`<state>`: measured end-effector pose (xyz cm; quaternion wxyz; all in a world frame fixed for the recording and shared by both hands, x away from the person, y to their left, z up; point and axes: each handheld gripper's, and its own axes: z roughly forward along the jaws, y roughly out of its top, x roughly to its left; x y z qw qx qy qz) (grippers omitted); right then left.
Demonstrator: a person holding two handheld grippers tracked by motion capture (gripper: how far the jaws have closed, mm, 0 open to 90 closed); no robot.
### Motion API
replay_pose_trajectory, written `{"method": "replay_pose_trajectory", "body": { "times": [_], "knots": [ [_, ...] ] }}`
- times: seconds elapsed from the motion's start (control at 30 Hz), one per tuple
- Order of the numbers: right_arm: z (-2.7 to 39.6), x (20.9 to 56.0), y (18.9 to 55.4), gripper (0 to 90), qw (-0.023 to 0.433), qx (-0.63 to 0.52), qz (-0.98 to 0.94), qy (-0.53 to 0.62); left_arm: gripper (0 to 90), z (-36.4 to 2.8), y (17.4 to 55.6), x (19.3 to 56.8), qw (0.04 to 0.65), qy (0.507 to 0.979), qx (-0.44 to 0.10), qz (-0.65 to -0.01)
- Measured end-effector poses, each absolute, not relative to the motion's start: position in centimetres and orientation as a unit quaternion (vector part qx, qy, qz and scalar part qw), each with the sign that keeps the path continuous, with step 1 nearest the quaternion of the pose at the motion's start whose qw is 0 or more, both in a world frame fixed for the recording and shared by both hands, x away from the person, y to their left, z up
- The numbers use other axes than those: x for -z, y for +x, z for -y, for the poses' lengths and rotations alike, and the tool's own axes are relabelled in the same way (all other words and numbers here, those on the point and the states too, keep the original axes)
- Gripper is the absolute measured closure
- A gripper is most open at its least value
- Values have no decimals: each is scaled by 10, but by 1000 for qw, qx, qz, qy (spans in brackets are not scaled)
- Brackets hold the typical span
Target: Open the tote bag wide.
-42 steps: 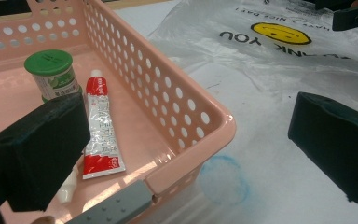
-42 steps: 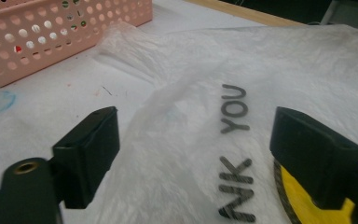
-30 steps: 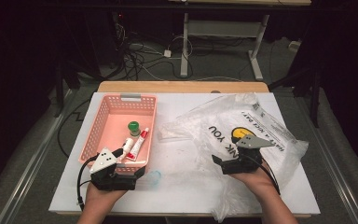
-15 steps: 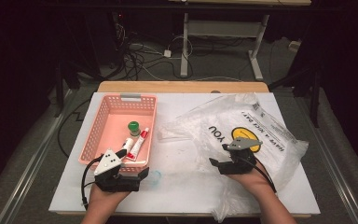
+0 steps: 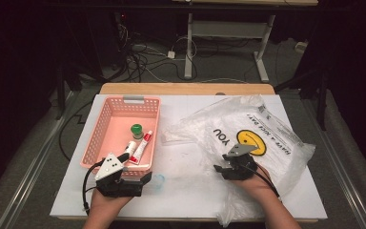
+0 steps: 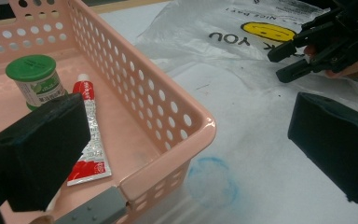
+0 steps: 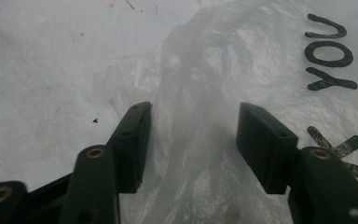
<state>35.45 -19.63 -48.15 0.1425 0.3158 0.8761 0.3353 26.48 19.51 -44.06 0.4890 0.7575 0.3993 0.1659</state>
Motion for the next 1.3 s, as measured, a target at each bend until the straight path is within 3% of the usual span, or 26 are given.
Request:
{"method": "replay_pose_trajectory", "body": {
  "times": [0.37,0.5,1.3],
  "knots": [
    [198,483,354,821,151,-349,-866,323,0,-197,265,441,486,756,-171,-404],
    [202,482,353,895,154,-365,-856,332,0,-201,267,443,486,752,-170,-413],
    [211,459,343,900,186,-432,-817,334,0,-217,275,445,482,741,-173,-434]
  ]
}}
